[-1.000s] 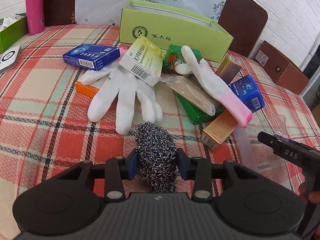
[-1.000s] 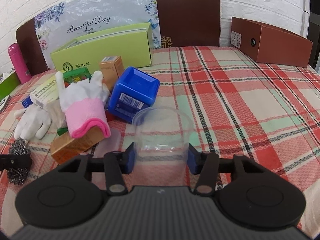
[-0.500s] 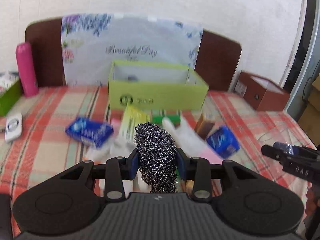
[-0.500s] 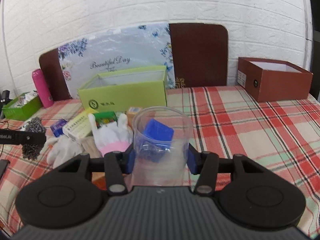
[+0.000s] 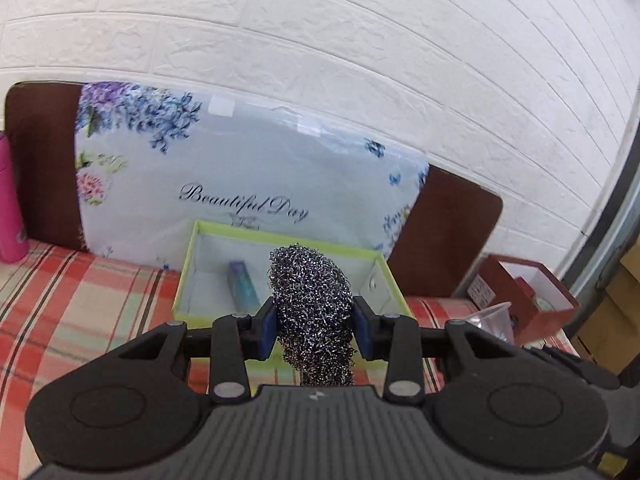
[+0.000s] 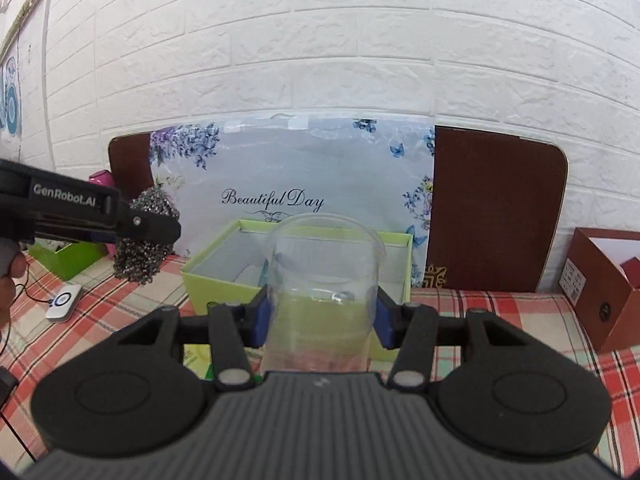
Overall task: Organize objects
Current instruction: 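Drop the scouring pad into the lime-green box with the left gripper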
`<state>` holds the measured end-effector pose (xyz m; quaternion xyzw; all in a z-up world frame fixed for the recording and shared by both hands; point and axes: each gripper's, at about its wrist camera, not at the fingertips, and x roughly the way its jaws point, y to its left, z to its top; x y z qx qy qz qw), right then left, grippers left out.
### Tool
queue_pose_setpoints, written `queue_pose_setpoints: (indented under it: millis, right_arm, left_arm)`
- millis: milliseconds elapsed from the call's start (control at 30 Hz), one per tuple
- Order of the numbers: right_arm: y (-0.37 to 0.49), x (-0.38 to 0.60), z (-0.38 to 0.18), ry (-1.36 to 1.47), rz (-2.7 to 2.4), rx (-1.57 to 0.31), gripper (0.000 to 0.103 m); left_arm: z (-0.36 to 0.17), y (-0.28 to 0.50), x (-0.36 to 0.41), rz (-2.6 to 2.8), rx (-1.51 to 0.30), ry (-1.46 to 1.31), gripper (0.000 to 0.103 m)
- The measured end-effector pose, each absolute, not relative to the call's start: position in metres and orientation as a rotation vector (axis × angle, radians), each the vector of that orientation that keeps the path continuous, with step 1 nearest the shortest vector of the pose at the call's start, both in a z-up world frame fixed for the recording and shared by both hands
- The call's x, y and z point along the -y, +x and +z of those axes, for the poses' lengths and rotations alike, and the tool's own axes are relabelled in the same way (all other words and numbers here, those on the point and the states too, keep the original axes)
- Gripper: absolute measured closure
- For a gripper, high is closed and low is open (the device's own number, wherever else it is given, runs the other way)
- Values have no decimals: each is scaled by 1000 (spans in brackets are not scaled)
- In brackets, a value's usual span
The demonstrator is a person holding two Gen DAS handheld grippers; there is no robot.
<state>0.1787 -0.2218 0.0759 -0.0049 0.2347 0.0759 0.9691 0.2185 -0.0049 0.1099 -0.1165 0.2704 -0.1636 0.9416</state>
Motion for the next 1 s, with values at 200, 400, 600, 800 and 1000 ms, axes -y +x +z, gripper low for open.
queue_pose_setpoints:
  millis: [200,400,600,800,1000]
  right_arm:
    - [250,222,48,-45,141,-533,54]
    - [304,226,28,-35,146,-559,54]
    - [335,228,8,-75,181,-589,9]
    - [321,245,4,-41,180,-576,0]
    - [300,257,26,-15,146,-553,0]
  left_arm:
    - [93,290,24,-349,-579,-264,63]
    - [72,341,37,-351,-619,-256,62]
    - [53,358,34,-248,-580,-253,15]
    - [42,356,21,-168,-595,-215,13]
    - [58,335,15,-167,-573,-244,13]
